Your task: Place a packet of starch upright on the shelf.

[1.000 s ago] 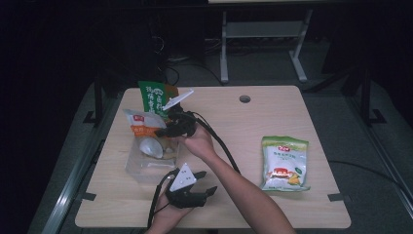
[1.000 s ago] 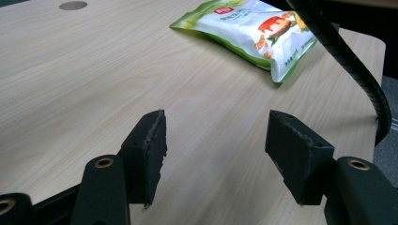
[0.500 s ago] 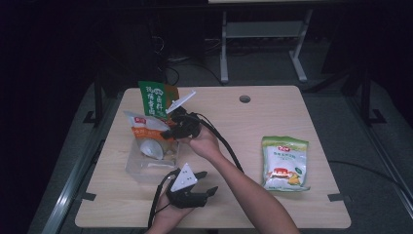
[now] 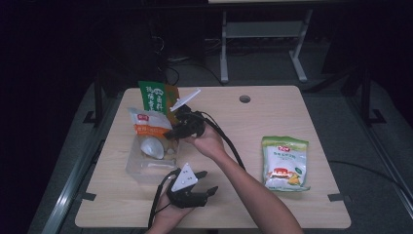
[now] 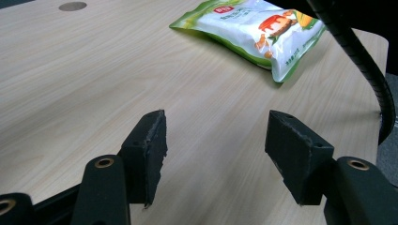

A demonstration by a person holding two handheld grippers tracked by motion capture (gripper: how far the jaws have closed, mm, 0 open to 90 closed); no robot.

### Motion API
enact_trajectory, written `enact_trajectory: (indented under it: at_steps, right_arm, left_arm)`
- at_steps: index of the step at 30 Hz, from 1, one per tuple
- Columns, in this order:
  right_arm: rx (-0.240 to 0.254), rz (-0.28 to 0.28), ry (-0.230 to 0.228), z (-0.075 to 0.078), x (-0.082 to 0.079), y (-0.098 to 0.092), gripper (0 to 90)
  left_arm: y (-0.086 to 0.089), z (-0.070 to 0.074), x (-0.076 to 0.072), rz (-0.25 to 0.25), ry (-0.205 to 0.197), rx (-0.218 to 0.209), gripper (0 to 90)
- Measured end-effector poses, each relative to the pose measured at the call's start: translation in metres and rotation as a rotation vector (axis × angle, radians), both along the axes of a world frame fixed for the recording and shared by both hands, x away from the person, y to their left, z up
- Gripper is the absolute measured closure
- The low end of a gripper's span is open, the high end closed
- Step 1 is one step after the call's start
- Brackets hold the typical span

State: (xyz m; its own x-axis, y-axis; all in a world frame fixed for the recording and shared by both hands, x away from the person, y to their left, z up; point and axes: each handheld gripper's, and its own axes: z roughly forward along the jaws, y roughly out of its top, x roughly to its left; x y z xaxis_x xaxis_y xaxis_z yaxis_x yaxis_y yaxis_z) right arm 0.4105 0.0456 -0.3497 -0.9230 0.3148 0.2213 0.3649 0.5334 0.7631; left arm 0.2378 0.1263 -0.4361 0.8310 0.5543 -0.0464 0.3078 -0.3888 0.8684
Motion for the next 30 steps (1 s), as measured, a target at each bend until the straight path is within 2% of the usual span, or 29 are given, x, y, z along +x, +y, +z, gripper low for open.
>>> enact_trajectory:
  at_steps: [9,10,12,13,17,19,20,22,23,30]
  right_arm:
    - [0.007,-0.025,-0.001,0.008,-0.004,-0.027,61.5]
    - [0.003,-0.027,-0.012,0.008,-0.003,-0.03,60.7]
    - [-0.002,-0.037,-0.001,0.009,-0.005,-0.036,59.9]
    - [-0.007,-0.04,-0.007,0.009,-0.005,-0.041,59.4]
    - [-0.003,-0.069,0.012,0.01,-0.007,-0.054,57.3]
    - [-0.009,-0.077,-0.003,0.009,-0.007,-0.062,56.1]
    - [-0.007,-0.084,0.009,0.009,-0.007,-0.065,55.8]
    - [-0.01,-0.088,0.002,0.008,-0.007,-0.072,54.6]
    - [-0.004,-0.097,0.022,0.008,-0.008,-0.075,54.4]
    - [-0.023,-0.124,0.024,0.005,-0.012,-0.097,50.8]
  left_arm:
    - [-0.001,0.0,0.002,-0.002,0.012,0.0,38.0]
    - [-0.001,0.0,0.002,-0.001,0.012,0.0,37.9]
    - [-0.001,0.0,0.003,0.0,0.013,0.002,37.8]
    - [-0.001,0.0,0.003,0.0,0.012,0.004,37.7]
    - [-0.001,0.0,0.004,-0.003,0.014,0.012,37.6]
    - [-0.002,0.0,0.004,-0.002,0.015,0.011,37.6]
    - [-0.002,0.0,0.004,-0.004,0.012,0.013,37.6]
    - [-0.003,0.0,0.004,-0.005,0.009,0.018,37.4]
    - [-0.003,0.0,0.004,-0.003,0.012,0.016,37.0]
    - [-0.003,0.0,0.005,-0.003,0.014,0.012,36.5]
